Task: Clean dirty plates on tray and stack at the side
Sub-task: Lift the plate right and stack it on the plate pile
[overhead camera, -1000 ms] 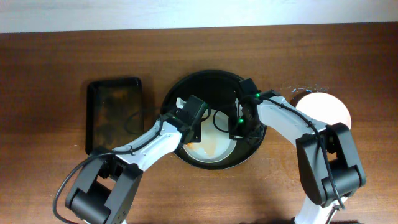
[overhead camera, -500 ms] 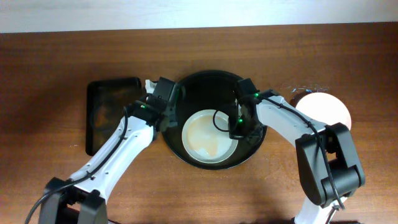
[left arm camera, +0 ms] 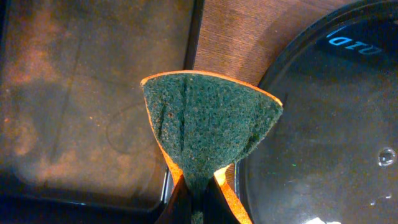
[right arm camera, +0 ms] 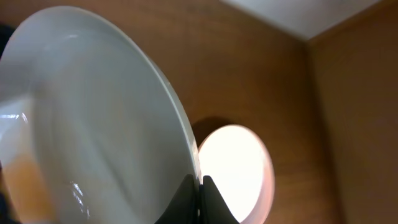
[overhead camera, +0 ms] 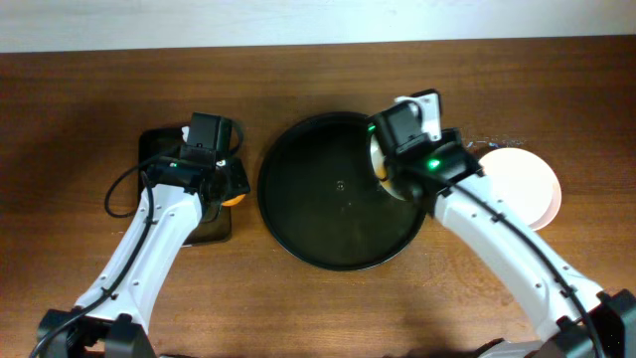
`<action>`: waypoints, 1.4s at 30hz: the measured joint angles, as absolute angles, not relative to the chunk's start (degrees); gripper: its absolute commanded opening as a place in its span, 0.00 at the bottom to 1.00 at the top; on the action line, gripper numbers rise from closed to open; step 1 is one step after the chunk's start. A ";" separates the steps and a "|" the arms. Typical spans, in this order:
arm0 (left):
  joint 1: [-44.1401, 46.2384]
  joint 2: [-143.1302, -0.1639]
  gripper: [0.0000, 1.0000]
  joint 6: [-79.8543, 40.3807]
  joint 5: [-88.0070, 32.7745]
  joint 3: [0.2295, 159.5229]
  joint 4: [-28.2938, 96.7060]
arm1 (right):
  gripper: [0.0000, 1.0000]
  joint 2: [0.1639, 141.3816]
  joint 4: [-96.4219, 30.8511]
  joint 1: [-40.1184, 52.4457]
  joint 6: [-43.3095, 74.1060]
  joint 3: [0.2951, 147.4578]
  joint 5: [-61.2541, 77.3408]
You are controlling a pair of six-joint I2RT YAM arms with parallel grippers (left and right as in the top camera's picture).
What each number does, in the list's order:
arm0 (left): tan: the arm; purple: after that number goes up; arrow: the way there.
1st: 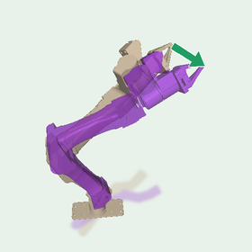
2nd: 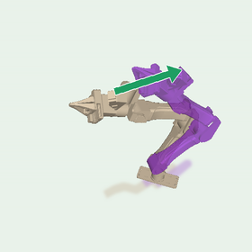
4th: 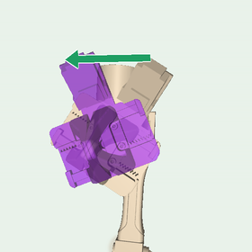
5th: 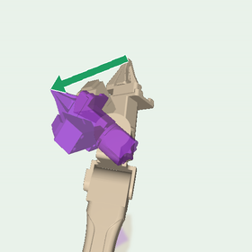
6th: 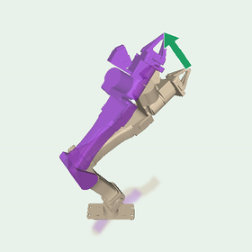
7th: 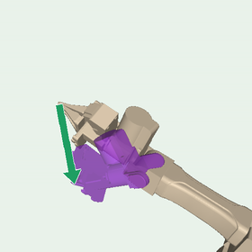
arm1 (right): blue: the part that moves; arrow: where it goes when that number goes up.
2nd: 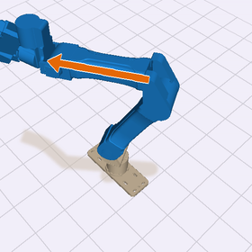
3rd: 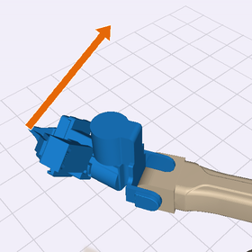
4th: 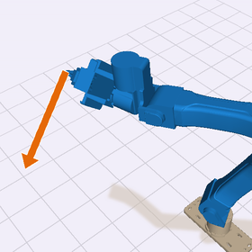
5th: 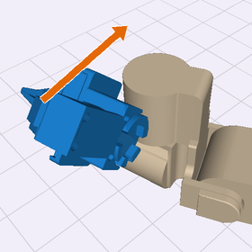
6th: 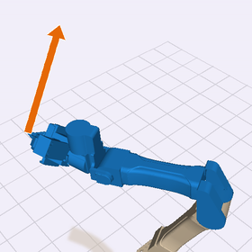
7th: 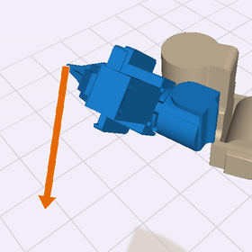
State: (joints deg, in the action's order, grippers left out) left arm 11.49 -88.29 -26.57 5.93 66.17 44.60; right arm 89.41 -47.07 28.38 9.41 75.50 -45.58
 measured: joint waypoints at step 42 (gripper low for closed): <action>10.96 -88.27 0.00 -24.03 9.56 66.17 46.22 | 0.61 92.33 -59.09 -21.93 16.03 75.66 6.48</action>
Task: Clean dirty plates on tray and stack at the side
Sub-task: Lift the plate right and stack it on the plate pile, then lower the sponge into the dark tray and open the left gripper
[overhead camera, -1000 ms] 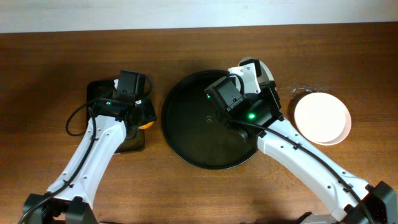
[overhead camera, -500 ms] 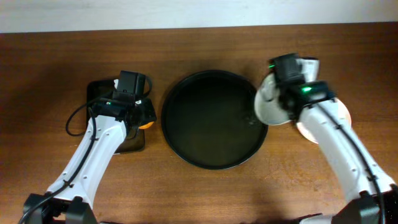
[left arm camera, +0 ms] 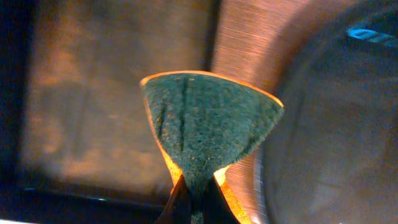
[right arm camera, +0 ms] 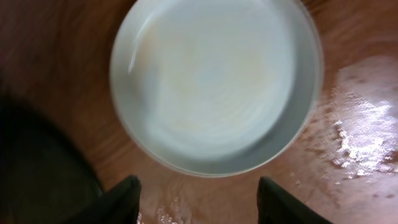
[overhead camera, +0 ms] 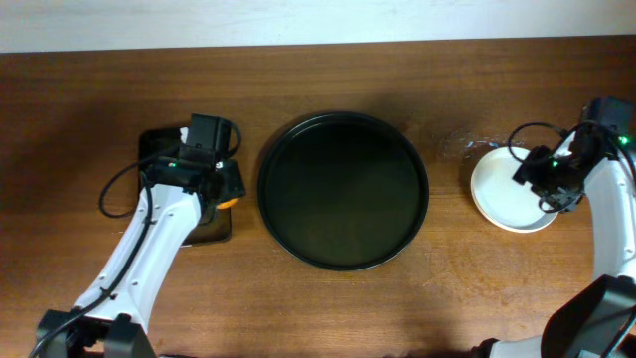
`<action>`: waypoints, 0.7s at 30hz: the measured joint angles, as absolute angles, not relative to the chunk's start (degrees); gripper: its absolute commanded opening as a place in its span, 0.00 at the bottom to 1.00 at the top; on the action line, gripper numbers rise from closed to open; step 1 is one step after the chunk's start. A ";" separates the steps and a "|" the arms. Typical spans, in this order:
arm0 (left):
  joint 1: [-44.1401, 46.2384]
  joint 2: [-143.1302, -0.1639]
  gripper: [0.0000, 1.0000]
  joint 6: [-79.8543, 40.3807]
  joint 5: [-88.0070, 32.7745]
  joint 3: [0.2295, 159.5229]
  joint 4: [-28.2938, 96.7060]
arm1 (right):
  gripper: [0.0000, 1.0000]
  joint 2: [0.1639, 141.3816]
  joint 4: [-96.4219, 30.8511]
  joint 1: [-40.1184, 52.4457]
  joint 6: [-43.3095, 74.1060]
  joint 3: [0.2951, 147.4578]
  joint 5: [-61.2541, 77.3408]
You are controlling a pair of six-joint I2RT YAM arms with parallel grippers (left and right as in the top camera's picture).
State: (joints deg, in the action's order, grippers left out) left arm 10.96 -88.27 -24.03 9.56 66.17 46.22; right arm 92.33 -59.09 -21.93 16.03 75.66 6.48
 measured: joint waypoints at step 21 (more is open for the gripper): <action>-2.07 -100.40 0.81 -5.98 11.38 66.92 38.87 | 0.61 92.33 -63.07 -12.56 13.28 75.70 10.04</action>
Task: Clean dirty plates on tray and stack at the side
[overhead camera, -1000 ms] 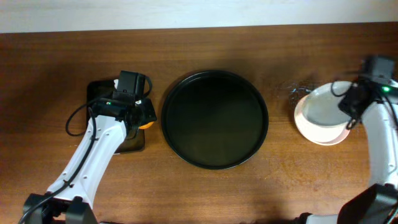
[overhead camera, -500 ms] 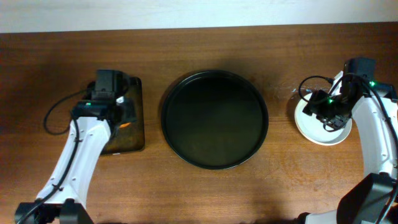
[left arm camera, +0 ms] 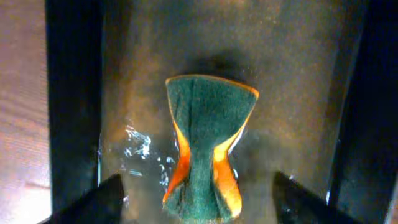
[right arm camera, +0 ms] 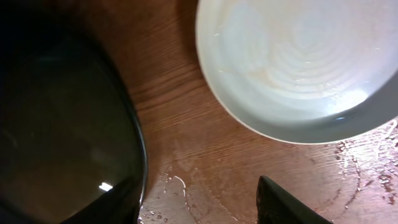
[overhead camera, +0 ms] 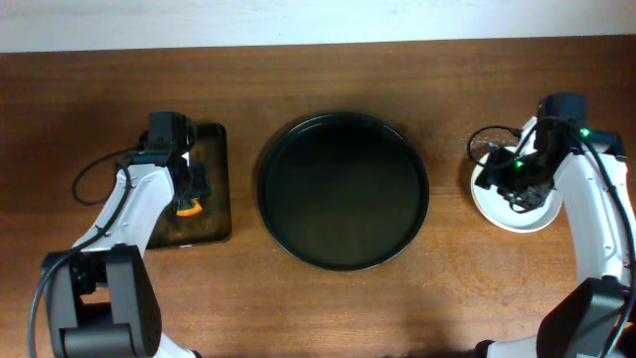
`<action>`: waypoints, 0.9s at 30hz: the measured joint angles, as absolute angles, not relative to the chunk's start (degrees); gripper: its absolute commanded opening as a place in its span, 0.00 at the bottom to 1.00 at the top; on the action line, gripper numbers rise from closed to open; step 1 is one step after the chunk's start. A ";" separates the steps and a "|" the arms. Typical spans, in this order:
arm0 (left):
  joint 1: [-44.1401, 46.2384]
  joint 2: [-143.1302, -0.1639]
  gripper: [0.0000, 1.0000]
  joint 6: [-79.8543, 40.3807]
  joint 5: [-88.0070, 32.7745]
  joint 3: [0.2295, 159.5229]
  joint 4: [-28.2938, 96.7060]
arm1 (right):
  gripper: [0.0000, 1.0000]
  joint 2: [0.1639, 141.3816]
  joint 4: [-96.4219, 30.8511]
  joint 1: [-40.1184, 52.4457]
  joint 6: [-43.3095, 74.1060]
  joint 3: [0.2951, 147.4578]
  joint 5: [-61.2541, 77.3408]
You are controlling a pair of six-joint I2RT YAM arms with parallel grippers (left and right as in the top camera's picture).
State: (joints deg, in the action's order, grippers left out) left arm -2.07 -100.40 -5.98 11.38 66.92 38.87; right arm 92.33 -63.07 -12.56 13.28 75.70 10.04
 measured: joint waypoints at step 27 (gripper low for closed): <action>-0.67 -22.06 0.99 -4.05 -4.56 46.37 52.88 | 0.99 30.52 -61.28 -1.28 2.31 57.30 9.06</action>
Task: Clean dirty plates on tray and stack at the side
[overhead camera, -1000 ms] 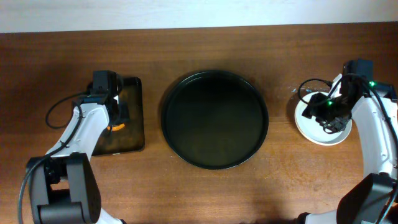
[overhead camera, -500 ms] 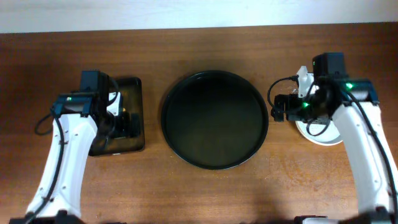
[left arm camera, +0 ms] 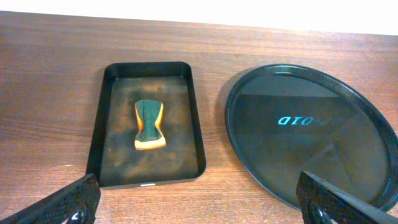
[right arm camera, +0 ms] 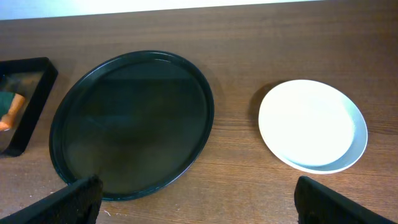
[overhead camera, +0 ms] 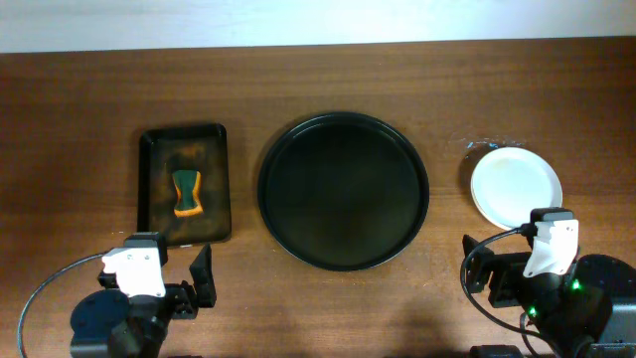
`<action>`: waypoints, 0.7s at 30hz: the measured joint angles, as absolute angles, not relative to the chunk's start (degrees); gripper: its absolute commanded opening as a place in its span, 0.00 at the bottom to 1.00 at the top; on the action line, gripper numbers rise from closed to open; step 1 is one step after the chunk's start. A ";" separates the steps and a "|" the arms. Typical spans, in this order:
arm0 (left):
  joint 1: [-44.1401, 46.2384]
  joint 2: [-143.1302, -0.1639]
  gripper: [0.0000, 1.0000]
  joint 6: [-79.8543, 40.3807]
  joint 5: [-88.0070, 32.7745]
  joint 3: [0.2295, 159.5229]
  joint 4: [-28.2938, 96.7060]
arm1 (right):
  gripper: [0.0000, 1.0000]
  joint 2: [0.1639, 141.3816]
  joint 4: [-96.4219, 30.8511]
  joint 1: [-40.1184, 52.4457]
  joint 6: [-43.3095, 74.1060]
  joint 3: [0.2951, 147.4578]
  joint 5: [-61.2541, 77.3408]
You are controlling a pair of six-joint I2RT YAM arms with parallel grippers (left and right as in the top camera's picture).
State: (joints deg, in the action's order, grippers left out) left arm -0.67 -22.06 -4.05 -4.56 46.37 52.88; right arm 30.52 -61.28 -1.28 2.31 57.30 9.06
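The round black tray [overhead camera: 343, 189] lies mid-table with nothing on it. To its right sits a white plate [overhead camera: 516, 187], stacked on another whose rim shows beneath it in the right wrist view, plate [right arm camera: 311, 124]. A green and orange sponge [overhead camera: 186, 192] lies in the small rectangular black tray [overhead camera: 149, 189] on the left. My left gripper [left arm camera: 199, 205] is open and holds nothing, drawn back near the table's front edge. My right gripper [right arm camera: 199, 202] is open too, at the front right, well short of the plates.
A wet patch [overhead camera: 465, 147] glistens on the wood by the plates' far left side. Both arm bases and their cables sit at the front corners. The pale wall edge runs along the table's far side.
Both arms have drawn back from the table's middle to its front edge. The left gripper was low over the sponge, the right one beside the plates. Sponge and plates have not moved.
First my left gripper held the sponge beside the small tray and my right held a white plate at the round tray's right rim. Then the plate lay on the stack with the right gripper open. Then the sponge lay released in its tray. Now both arms are withdrawn.
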 measured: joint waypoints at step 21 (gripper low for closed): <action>-0.67 -22.00 0.99 -4.05 -4.58 46.06 52.90 | 0.99 0.71 -4.12 2.83 -0.71 0.60 1.37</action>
State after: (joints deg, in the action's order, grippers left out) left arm -0.67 -22.00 -4.05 -4.58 46.06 52.90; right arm 0.71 -4.12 2.83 -0.71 0.60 1.37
